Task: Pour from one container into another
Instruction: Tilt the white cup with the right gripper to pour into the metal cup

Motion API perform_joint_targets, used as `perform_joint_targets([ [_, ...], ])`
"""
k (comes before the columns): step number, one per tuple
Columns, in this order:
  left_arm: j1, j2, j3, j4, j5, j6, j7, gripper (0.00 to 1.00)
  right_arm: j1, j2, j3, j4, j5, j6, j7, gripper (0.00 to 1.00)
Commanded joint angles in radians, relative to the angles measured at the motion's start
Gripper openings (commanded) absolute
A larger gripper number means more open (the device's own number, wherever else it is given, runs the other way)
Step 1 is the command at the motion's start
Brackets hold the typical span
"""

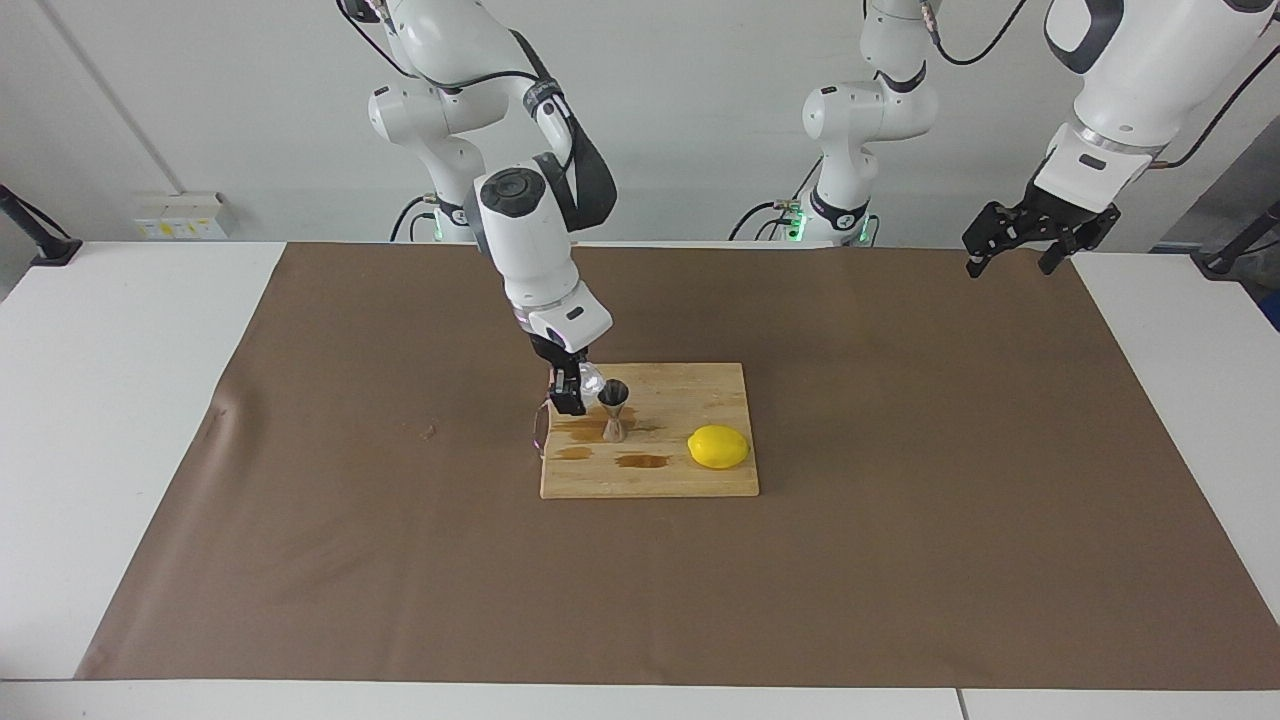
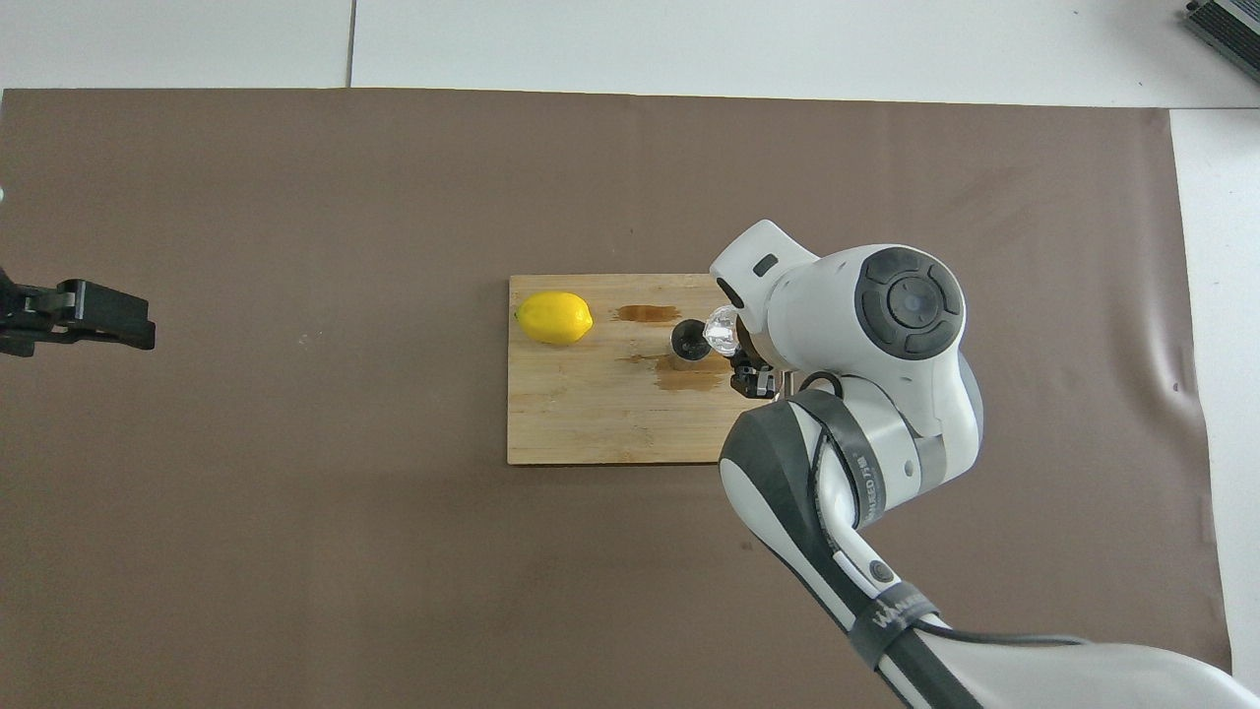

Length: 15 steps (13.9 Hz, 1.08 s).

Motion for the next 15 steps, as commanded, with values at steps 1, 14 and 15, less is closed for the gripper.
perform_joint_targets([
  [1, -0.003, -0.028, 0.007, -0.027, -0.011, -0.006, 0.004, 1.00, -0.004, -0.002, 0.006, 0.003, -0.031, 0.012, 0.031, 0.41],
  [14, -0.003, -0.028, 0.007, -0.027, -0.011, -0.006, 0.004, 1.00, -0.025, -0.005, 0.008, 0.003, 0.077, 0.024, 0.023, 0.41],
  [15, -0.003, -0.028, 0.007, -0.028, -0.011, -0.005, 0.004, 1.00, -0.025, -0.006, 0.008, 0.003, 0.096, 0.024, 0.020, 0.41],
])
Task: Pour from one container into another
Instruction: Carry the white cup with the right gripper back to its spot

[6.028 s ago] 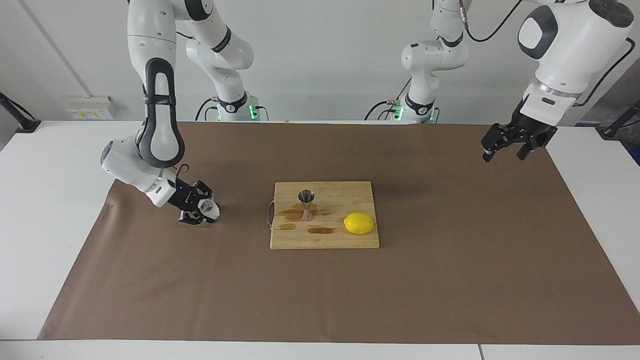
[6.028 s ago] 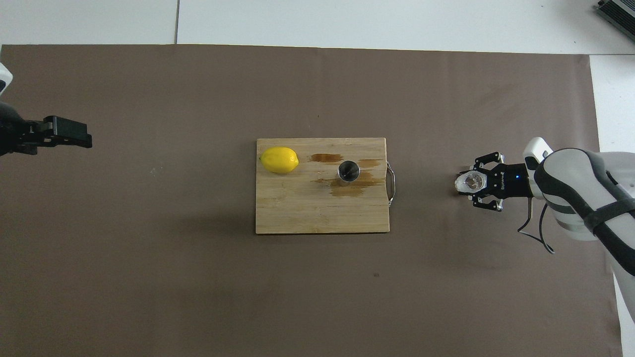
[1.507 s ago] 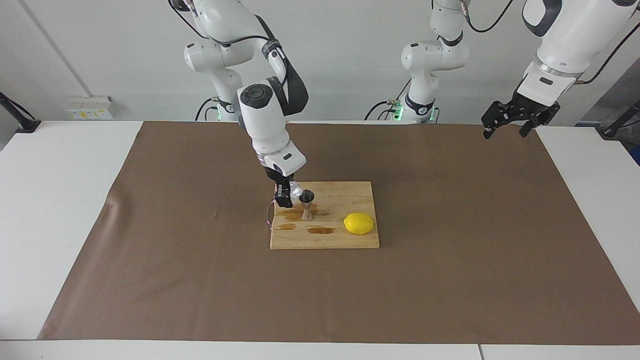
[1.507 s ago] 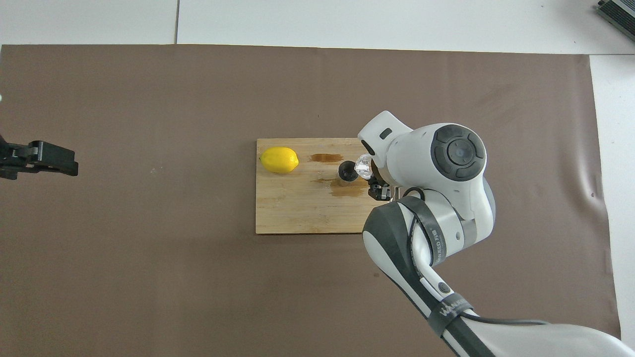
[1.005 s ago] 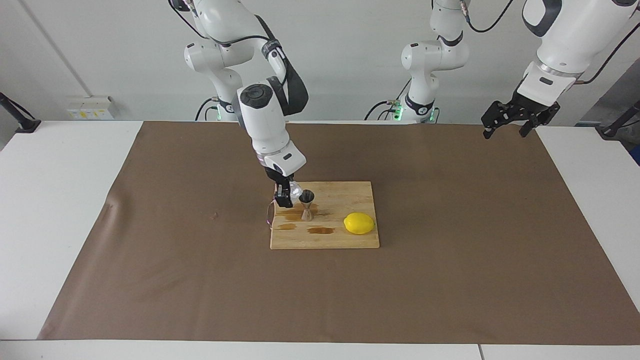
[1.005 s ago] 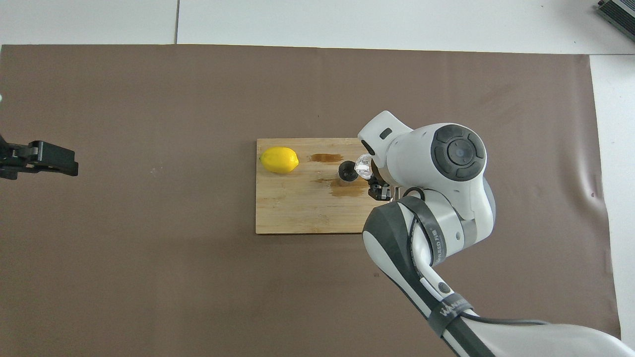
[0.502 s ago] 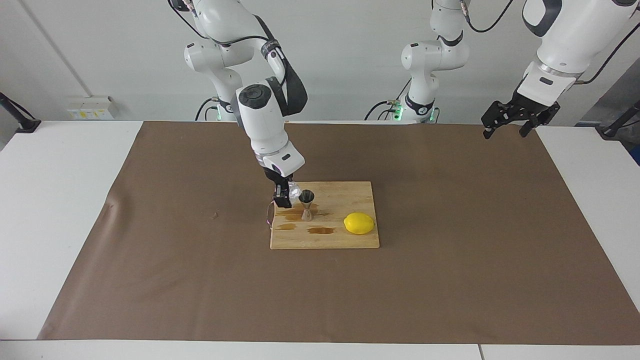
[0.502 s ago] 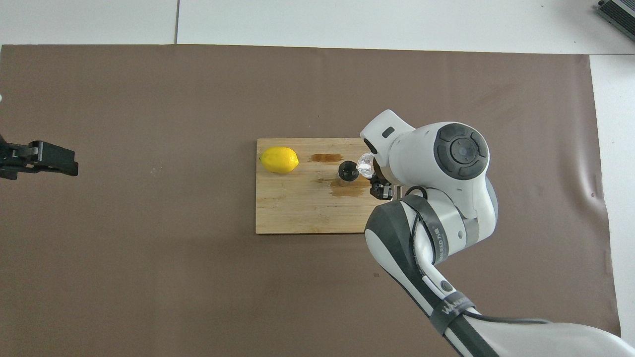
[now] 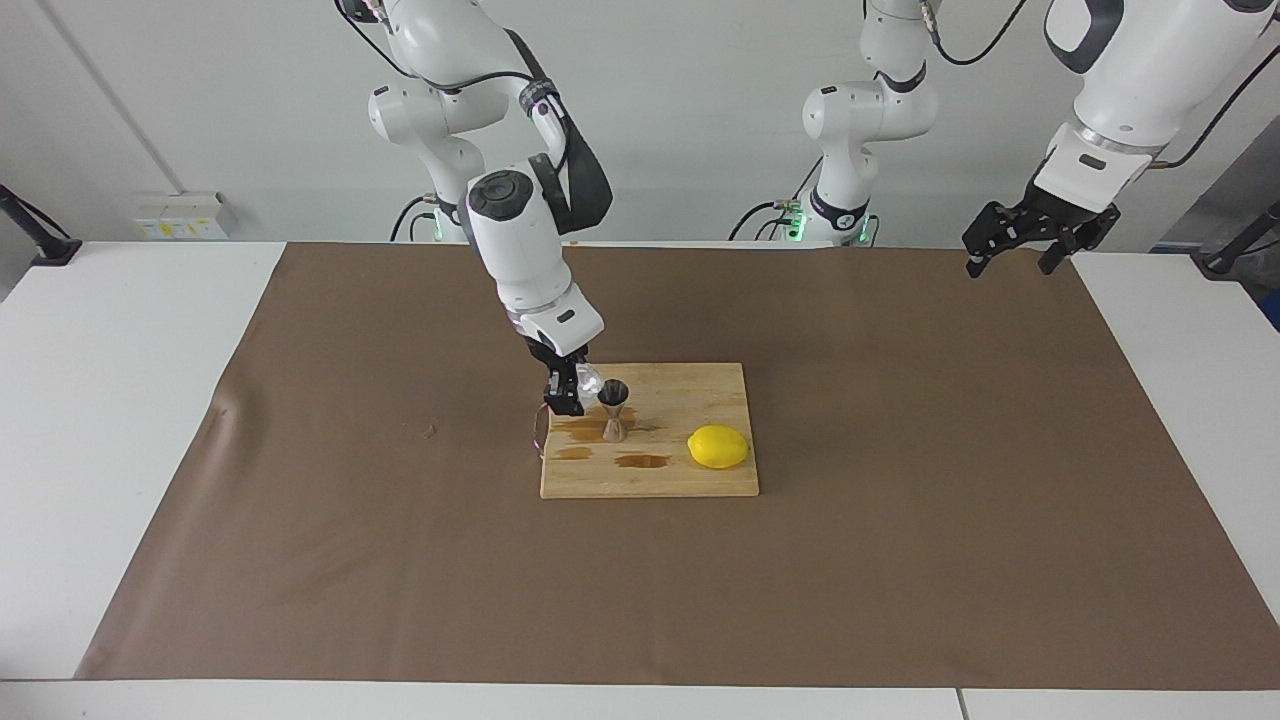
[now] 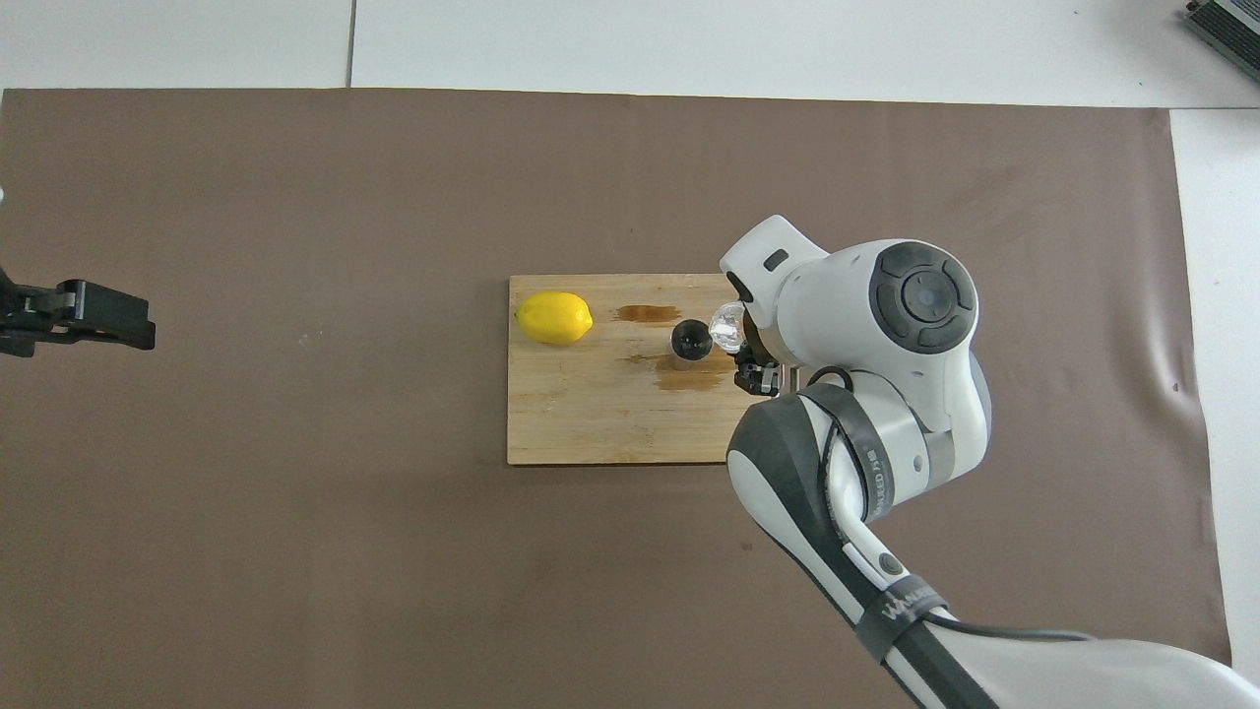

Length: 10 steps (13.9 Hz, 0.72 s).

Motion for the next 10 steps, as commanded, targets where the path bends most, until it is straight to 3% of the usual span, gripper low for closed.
perform_joint_targets([
  [1, -0.003, -0.028, 0.007, -0.027, -0.011, -0.004, 0.004, 1.00, -0.020, -0.011, 0.008, 0.001, 0.047, 0.012, 0.001, 0.41],
  [4, -0.003, -0.028, 0.007, -0.027, -0.011, -0.004, 0.004, 1.00, -0.072, -0.020, 0.010, 0.003, 0.120, 0.009, -0.071, 0.41],
  [10, -0.003, -0.028, 0.007, -0.027, -0.011, -0.006, 0.004, 1.00, -0.246, -0.033, 0.008, -0.012, 0.370, -0.065, -0.388, 0.41],
])
